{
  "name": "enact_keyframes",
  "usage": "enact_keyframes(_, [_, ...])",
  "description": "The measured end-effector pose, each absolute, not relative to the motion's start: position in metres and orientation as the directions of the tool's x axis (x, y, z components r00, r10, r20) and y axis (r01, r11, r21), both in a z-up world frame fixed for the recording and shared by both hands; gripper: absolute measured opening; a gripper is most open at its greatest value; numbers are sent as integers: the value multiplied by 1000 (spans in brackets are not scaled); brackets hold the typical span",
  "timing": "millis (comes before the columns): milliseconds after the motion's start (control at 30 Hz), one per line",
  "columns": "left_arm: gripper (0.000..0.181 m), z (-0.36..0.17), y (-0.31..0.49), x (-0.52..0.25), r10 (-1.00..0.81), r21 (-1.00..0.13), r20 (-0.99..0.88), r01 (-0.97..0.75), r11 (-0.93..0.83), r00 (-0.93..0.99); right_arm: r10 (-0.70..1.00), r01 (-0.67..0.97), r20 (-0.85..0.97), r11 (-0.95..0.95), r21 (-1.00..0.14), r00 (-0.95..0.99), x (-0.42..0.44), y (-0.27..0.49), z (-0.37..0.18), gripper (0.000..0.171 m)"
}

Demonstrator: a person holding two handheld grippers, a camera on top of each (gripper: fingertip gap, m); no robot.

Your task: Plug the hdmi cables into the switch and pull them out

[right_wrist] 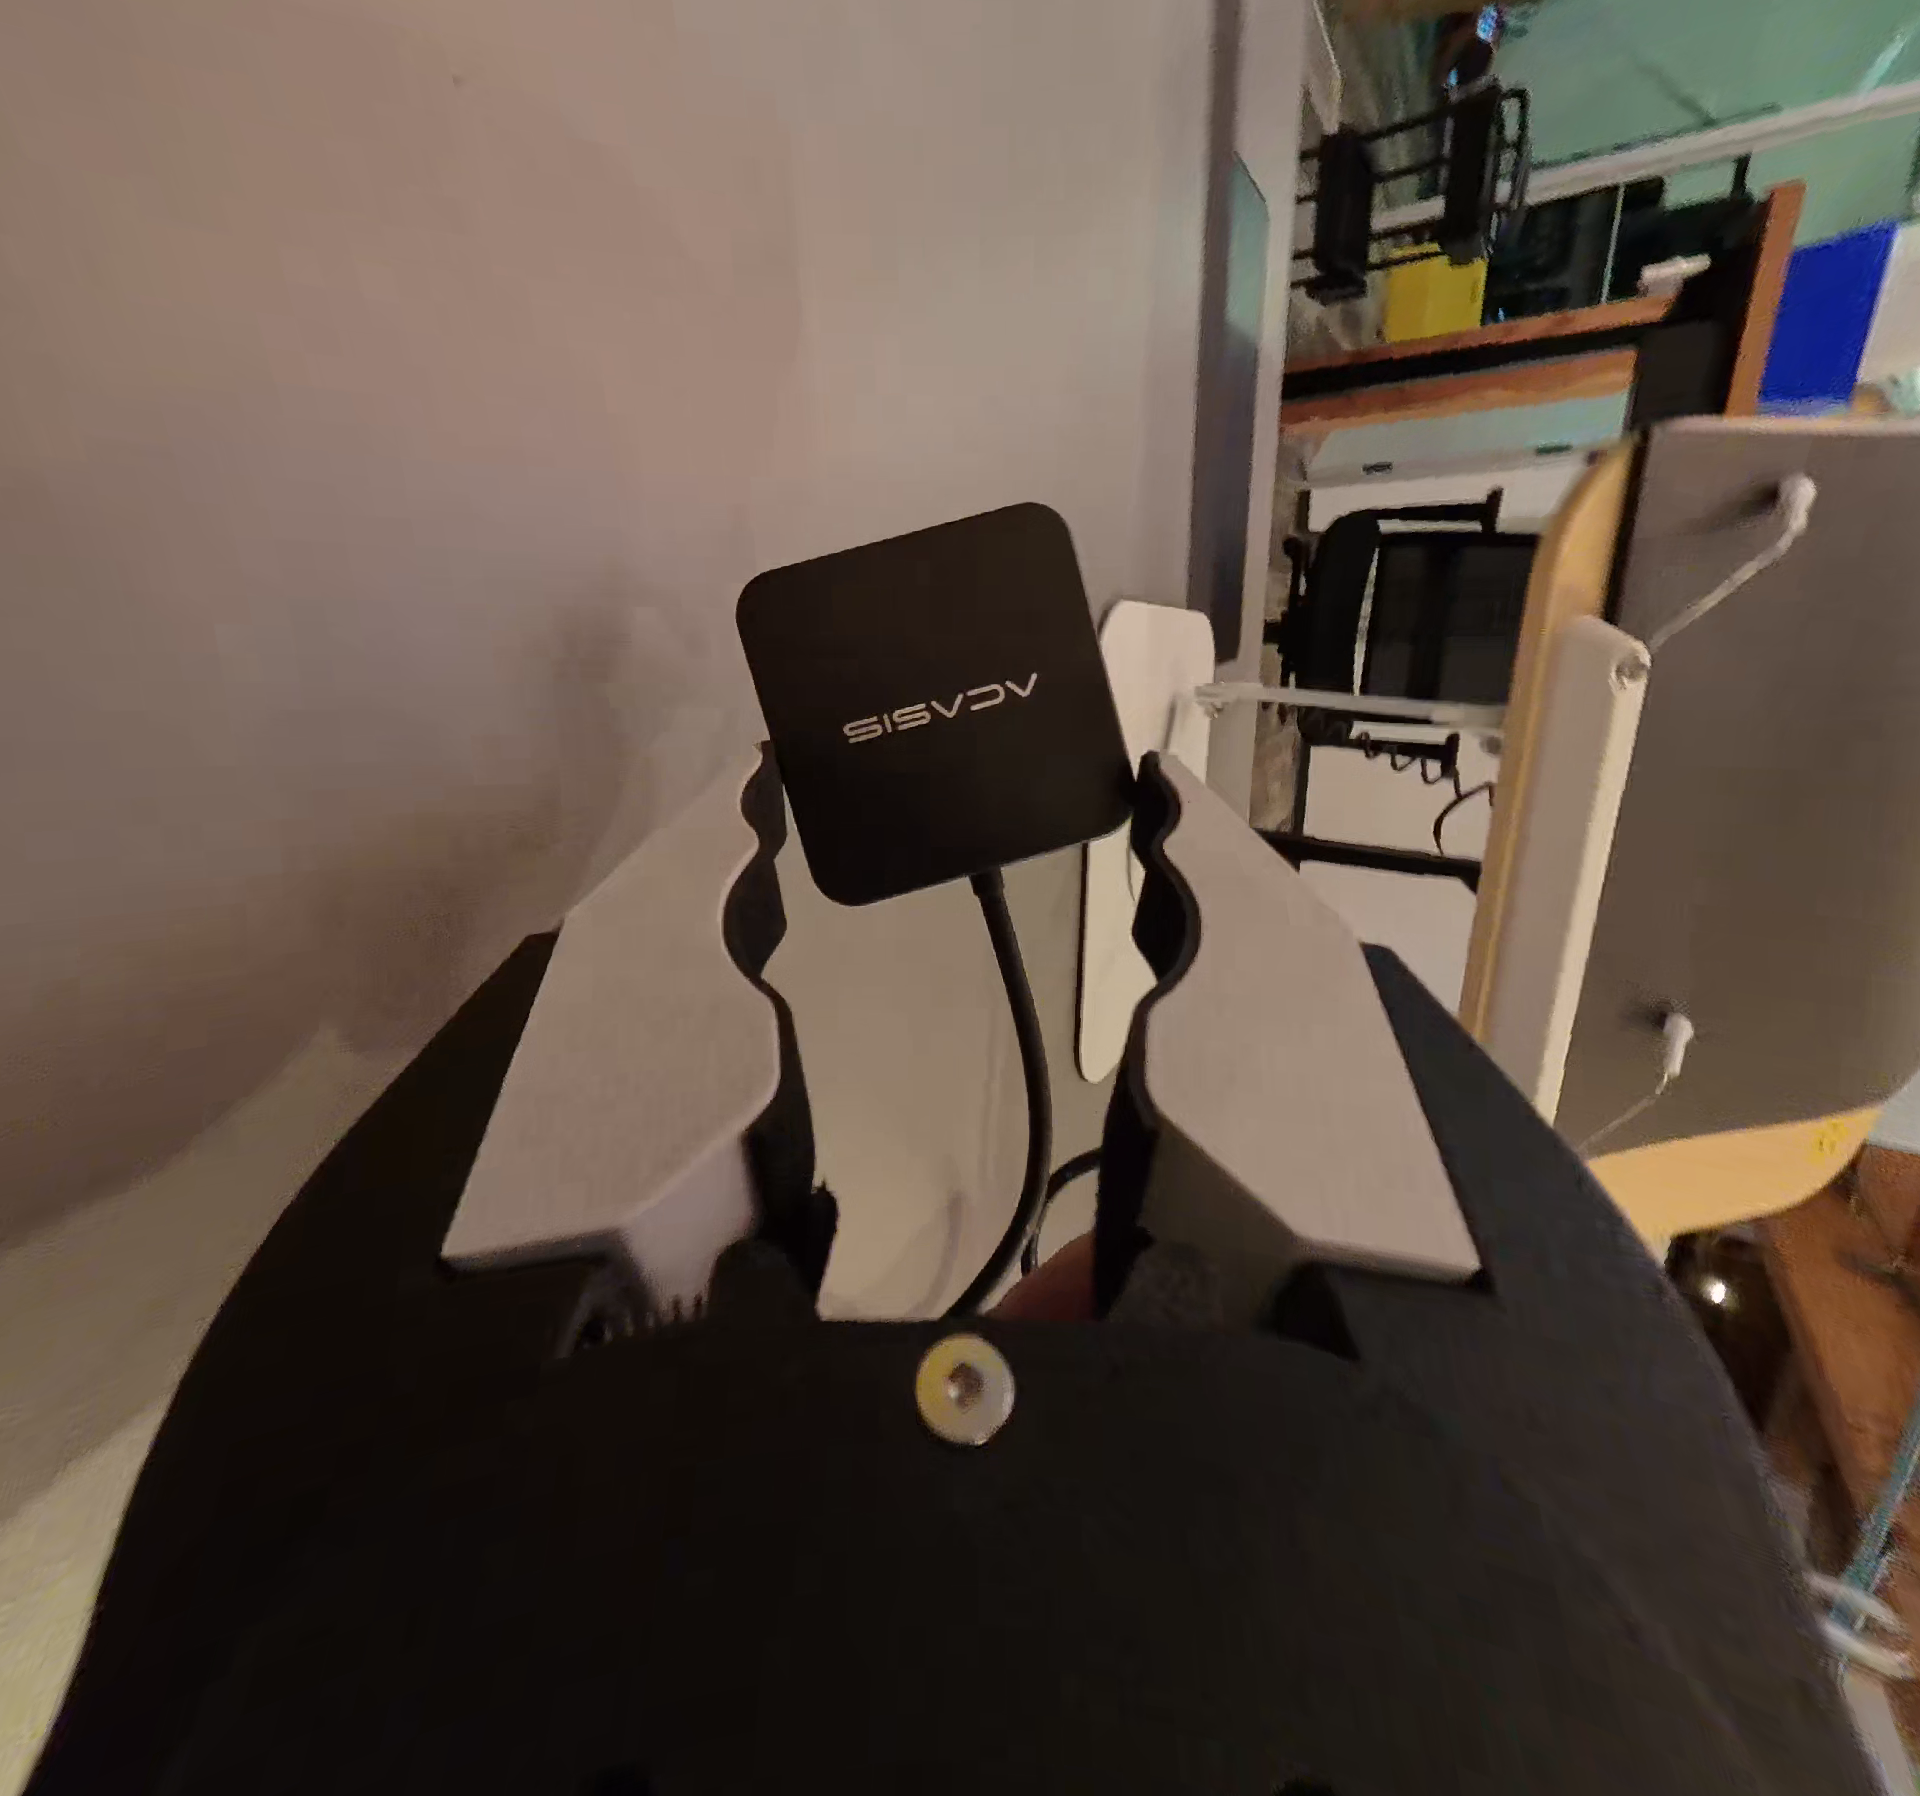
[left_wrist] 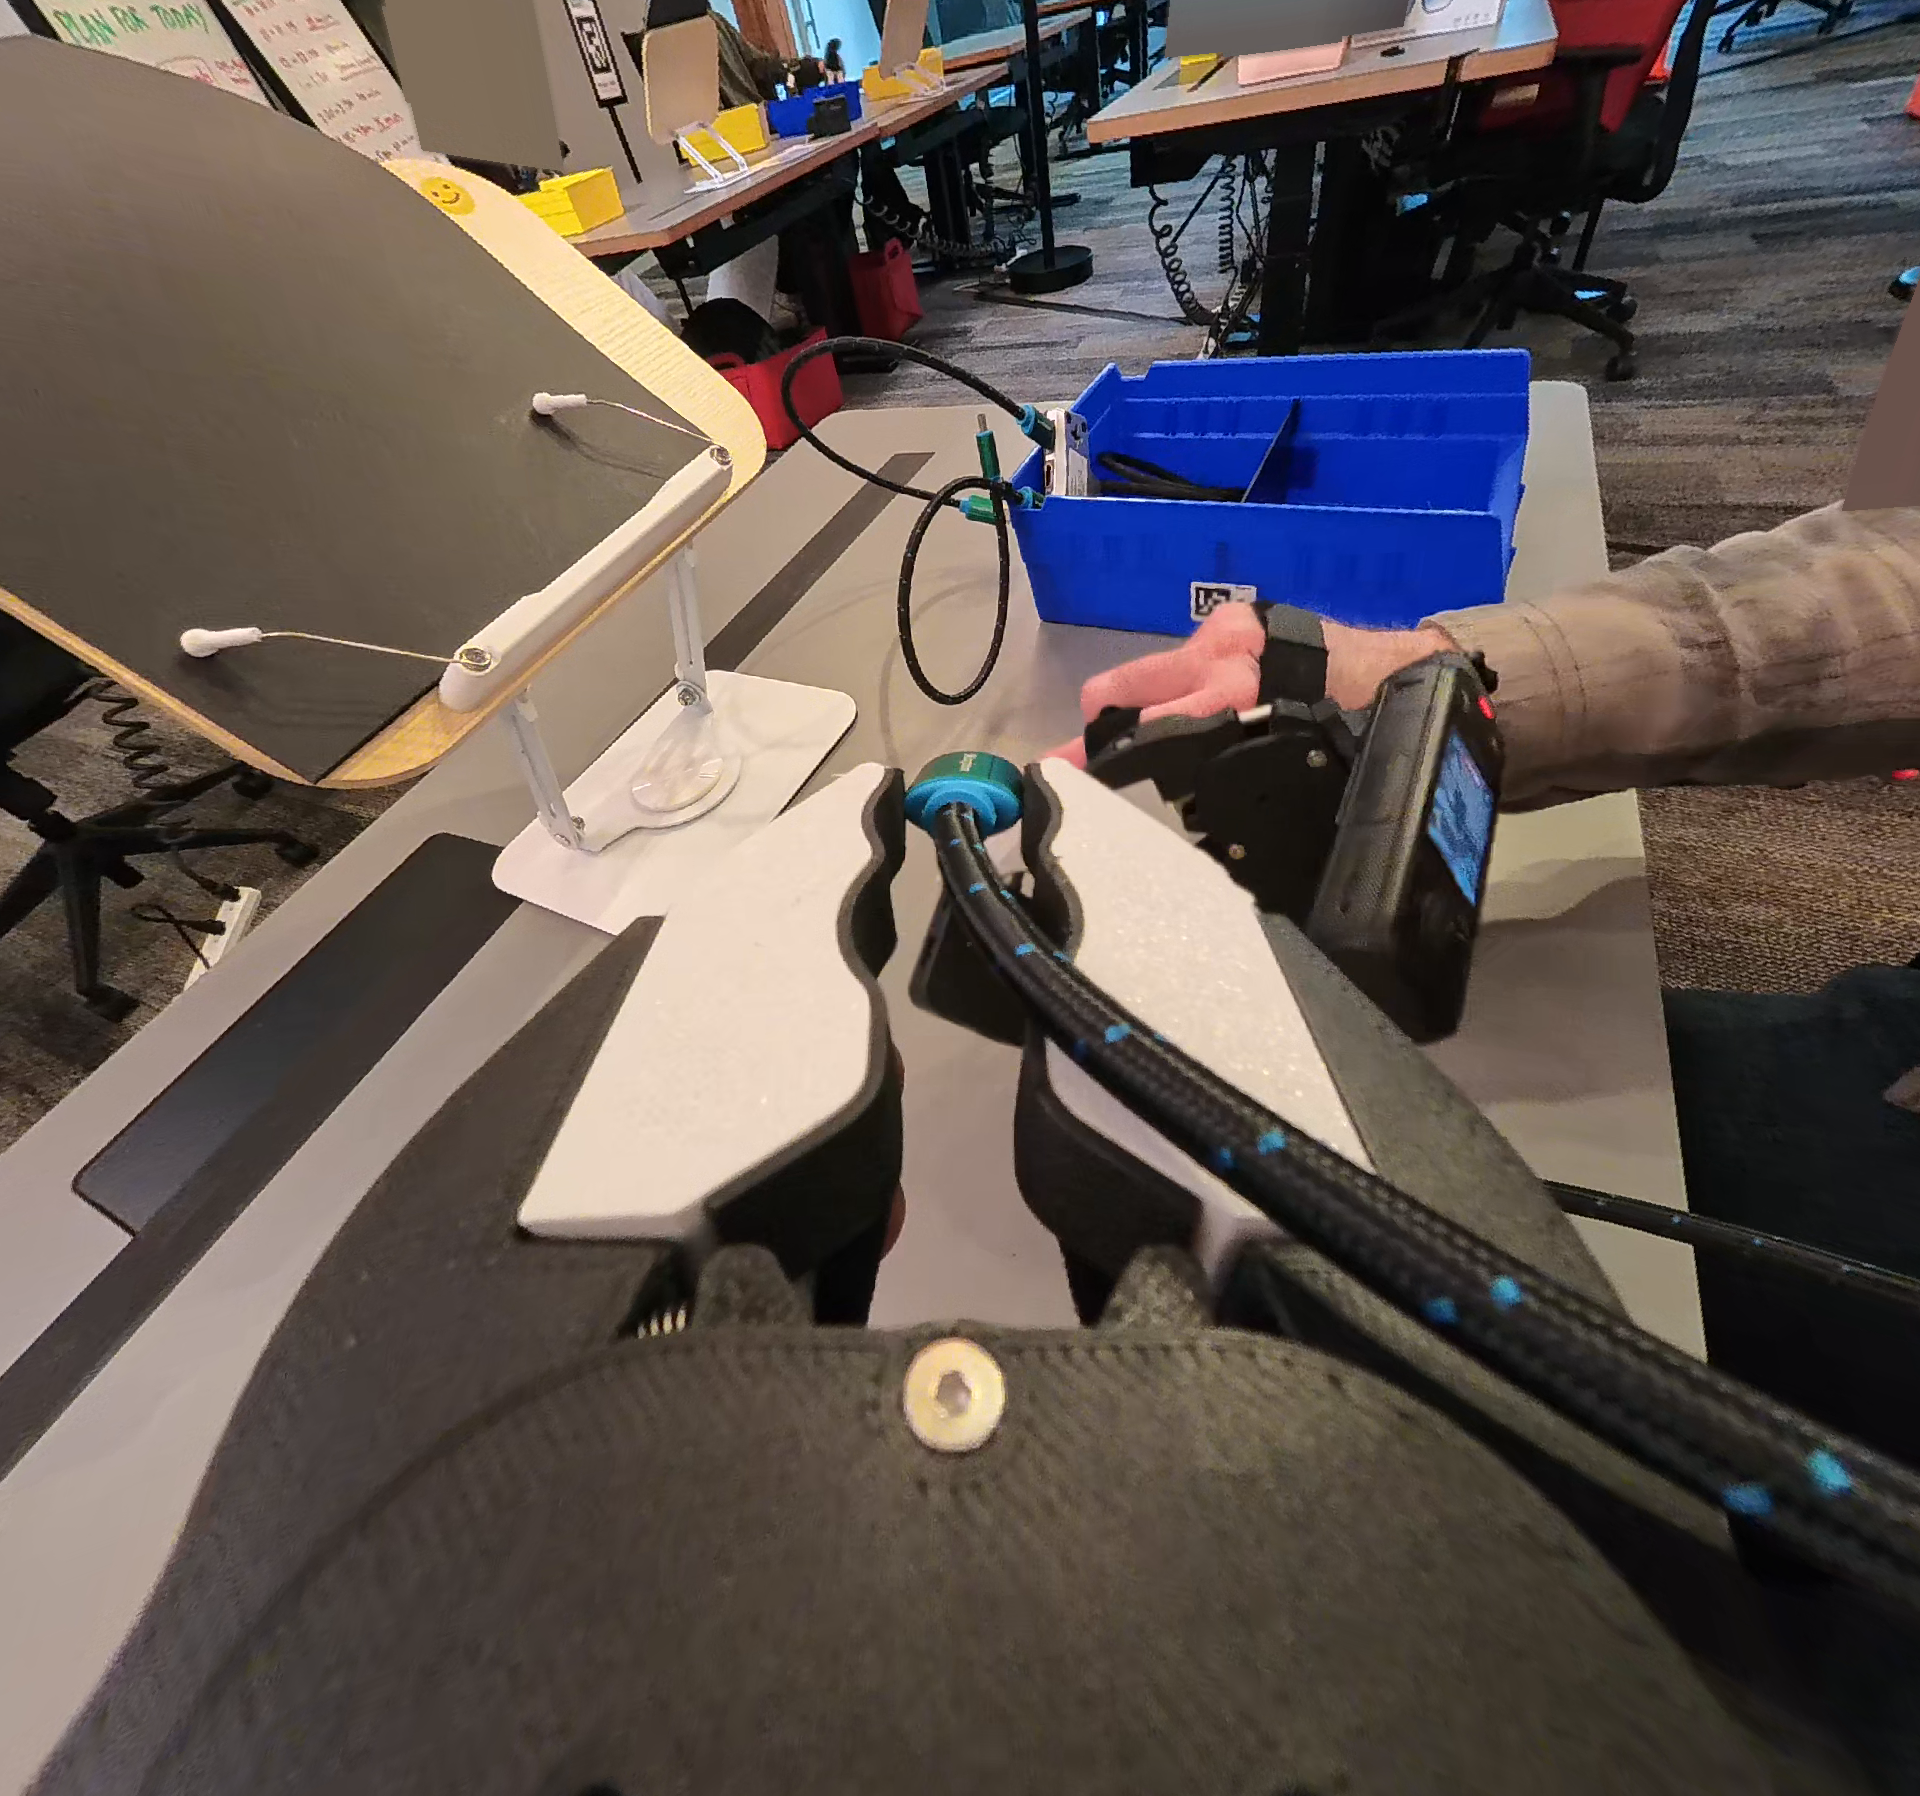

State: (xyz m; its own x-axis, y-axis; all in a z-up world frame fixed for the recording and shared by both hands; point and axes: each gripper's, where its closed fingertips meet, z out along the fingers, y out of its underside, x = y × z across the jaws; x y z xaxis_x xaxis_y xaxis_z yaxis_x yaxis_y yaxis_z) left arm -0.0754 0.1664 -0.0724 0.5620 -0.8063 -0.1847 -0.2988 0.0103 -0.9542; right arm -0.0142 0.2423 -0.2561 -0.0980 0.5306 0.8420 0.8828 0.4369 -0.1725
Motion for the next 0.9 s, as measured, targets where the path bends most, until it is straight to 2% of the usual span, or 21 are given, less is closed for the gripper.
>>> enact_keyframes(33, [20,-72,166,-75,-806,-954,-185,-299,10,562,532,882,839,444,-159,-117,-16,239,-259,66])
enact_keyframes(100, [20,-72,166,-76,-806,-954,-185,-299,11,562,541,884,825,452,-120,-165,-17,235,-267,66])
enact_keyframes(233, [20,-70,166,-76,-805,-954,-189,-298,15,562,591,881,779,459,-114,-207,-17,226,-278,66])
enact_keyframes(400, [20,-71,166,-75,-806,-954,-187,-300,13,562,708,875,672,446,-186,-218,-14,211,-287,66])
enact_keyframes(533, [20,-72,166,-73,-808,-953,-188,-304,11,558,852,866,494,372,-334,-176,-13,195,-294,66])
enact_keyframes(733, [20,-72,166,-74,-807,-953,-187,-303,10,560,953,867,287,219,-447,-94,-3,187,-293,73])
enact_keyframes(833, [20,-71,166,-76,-806,-954,-184,-300,9,563,986,849,159,47,-527,44,3,194,-283,67])
enact_keyframes(900, [20,-71,166,-76,-806,-955,-183,-298,8,563,992,797,-6,-105,-595,126,2,190,-274,63])
